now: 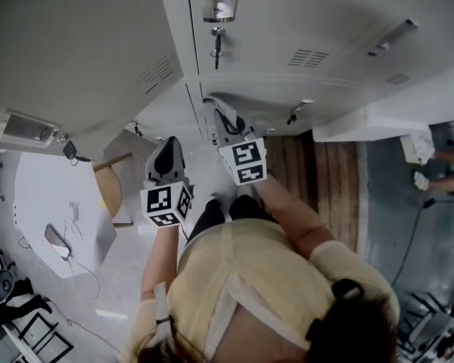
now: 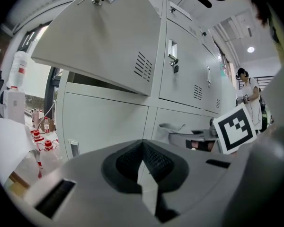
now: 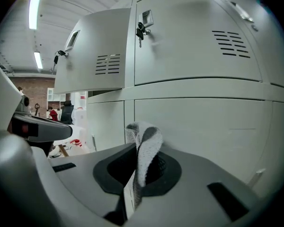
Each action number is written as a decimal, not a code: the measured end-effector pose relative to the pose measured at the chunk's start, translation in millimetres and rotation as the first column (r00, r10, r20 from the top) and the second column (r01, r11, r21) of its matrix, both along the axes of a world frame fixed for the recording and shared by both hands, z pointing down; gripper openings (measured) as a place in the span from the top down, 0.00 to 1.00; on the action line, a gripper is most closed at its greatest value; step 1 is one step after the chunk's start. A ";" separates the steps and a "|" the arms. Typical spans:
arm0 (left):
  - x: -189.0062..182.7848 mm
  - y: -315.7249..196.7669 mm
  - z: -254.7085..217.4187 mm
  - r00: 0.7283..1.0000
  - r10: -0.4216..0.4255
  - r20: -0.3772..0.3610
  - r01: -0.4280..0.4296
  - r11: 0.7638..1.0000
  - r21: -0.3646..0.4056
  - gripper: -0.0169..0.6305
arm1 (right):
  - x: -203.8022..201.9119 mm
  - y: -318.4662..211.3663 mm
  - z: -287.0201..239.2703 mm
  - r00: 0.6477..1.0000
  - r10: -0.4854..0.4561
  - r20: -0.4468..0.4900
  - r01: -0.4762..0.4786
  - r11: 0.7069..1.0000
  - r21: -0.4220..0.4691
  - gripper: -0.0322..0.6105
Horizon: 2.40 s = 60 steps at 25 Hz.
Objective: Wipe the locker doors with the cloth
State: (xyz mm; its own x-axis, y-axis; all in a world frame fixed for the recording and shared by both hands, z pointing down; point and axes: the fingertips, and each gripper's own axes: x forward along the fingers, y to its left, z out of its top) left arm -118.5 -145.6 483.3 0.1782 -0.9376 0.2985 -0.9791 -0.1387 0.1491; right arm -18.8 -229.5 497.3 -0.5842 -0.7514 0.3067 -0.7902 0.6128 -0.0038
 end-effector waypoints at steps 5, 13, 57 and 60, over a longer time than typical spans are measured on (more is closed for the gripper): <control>-1.4 -4.4 -4.0 0.999 -0.043 0.008 0.043 0.999 0.009 1.00 | 5.7 -8.5 8.8 1.000 -0.012 -0.021 0.012 1.000 -0.010 0.93; 12.6 -18.7 -1.5 0.999 -0.041 0.013 0.041 0.999 -0.001 1.00 | 38.6 -22.7 14.8 0.999 0.022 -0.044 -0.022 1.000 -0.012 0.93; 112.0 -70.5 -3.3 0.979 0.205 -0.009 -0.205 0.979 0.009 1.00 | 196.4 -34.9 19.3 0.949 0.299 -0.096 -0.303 0.953 -0.026 0.93; 106.4 -65.8 0.4 0.981 0.191 -0.019 -0.191 0.982 0.000 1.00 | 179.9 -23.5 14.5 0.969 0.237 -0.074 -0.240 0.970 -0.033 0.93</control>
State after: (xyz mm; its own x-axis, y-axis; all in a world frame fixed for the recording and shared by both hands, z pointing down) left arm -12.1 -211.5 483.7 0.3597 -0.8852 0.2949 -0.9315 -0.3226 0.1679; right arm 161.2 -252.9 511.8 -0.3660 -0.8525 0.3733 -0.9128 0.4070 0.0347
